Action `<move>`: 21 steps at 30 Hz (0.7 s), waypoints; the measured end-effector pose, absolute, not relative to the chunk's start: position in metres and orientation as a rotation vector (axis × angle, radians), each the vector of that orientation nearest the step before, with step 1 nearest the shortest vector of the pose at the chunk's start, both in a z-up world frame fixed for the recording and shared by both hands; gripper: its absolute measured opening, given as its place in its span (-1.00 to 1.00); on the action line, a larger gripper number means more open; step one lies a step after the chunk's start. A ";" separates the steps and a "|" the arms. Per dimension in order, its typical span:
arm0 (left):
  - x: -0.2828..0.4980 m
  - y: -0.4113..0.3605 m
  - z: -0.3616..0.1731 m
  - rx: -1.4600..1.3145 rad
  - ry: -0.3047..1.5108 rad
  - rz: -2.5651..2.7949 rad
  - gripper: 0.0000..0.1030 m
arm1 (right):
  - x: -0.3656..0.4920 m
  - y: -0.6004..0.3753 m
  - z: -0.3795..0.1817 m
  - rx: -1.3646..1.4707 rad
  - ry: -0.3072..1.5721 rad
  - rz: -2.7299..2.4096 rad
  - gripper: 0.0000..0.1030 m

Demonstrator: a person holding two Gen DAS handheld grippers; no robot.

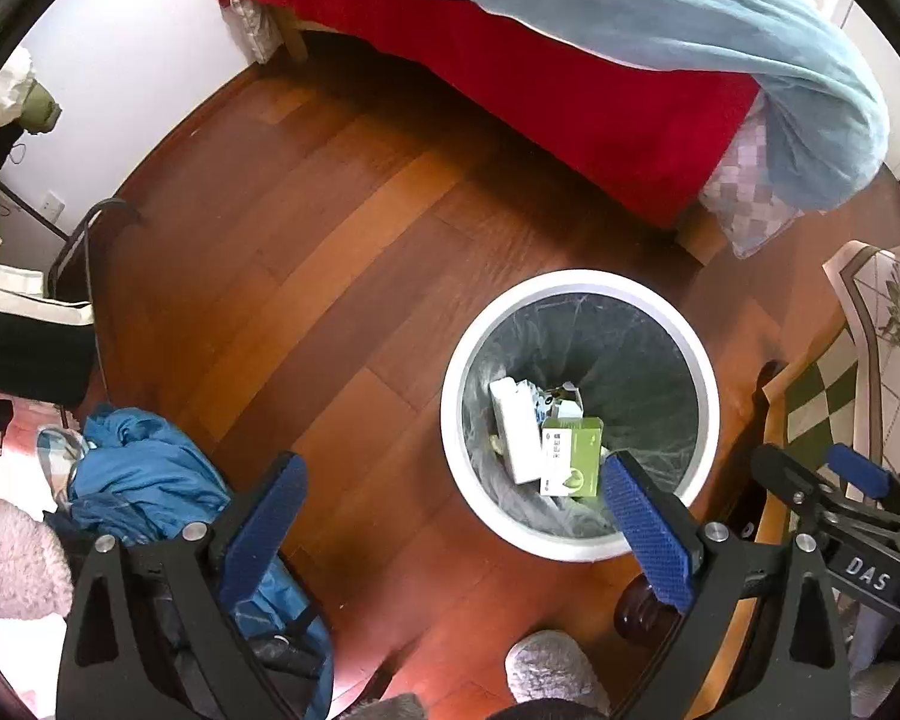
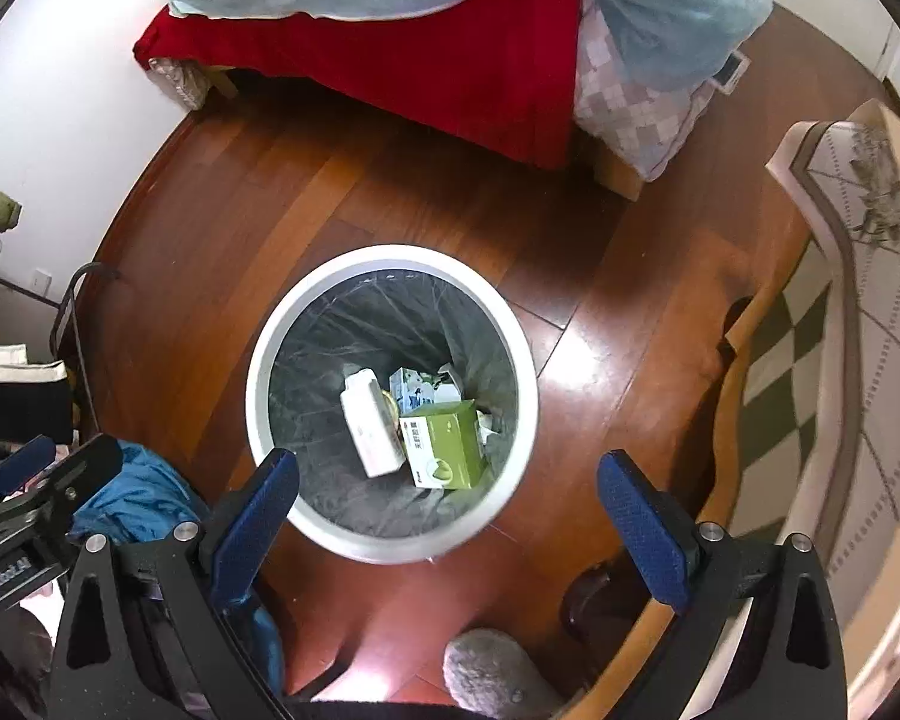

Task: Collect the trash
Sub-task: 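Open both tools over the bin to drop the peel and pink box, then grasp the red cola can with left tool while right tool grasps the clear plastic cup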

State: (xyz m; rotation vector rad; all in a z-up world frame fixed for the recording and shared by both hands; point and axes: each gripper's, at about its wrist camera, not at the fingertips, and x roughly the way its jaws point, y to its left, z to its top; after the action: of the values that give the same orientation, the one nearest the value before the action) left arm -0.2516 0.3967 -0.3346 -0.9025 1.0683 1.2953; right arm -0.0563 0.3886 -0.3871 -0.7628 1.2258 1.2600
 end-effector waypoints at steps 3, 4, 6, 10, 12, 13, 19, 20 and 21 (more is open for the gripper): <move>-0.251 0.382 -0.323 -0.872 1.062 1.302 0.95 | -0.058 0.371 -0.370 -0.763 1.187 1.269 0.96; -0.250 0.377 -0.318 -0.858 1.058 1.306 0.95 | -0.058 0.364 -0.363 -0.763 1.173 1.270 0.96; -0.248 0.367 -0.308 -0.835 1.048 1.309 0.95 | -0.059 0.351 -0.351 -0.757 1.152 1.278 0.96; -0.245 0.341 -0.287 -0.788 1.022 1.309 0.95 | -0.059 0.325 -0.327 -0.744 1.107 1.291 0.96; -0.246 0.329 -0.277 -0.777 1.003 1.302 0.95 | -0.060 0.310 -0.315 -0.735 1.089 1.299 0.96; -0.246 0.323 -0.272 -0.769 0.999 1.302 0.95 | -0.060 0.302 -0.308 -0.728 1.085 1.306 0.95; -0.248 0.287 -0.237 -0.707 0.949 1.313 0.94 | -0.062 0.258 -0.269 -0.675 1.036 1.346 0.96; -0.248 0.280 -0.230 -0.698 0.941 1.312 0.95 | -0.062 0.251 -0.261 -0.665 1.028 1.351 0.96; -0.248 0.276 -0.226 -0.691 0.936 1.312 0.95 | -0.062 0.244 -0.254 -0.651 1.022 1.360 0.95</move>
State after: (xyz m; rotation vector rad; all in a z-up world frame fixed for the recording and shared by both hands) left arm -0.2479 0.2758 -0.2255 -0.6910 0.9359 1.3118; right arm -0.0622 0.2444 -0.2542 -0.6512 1.0224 1.3599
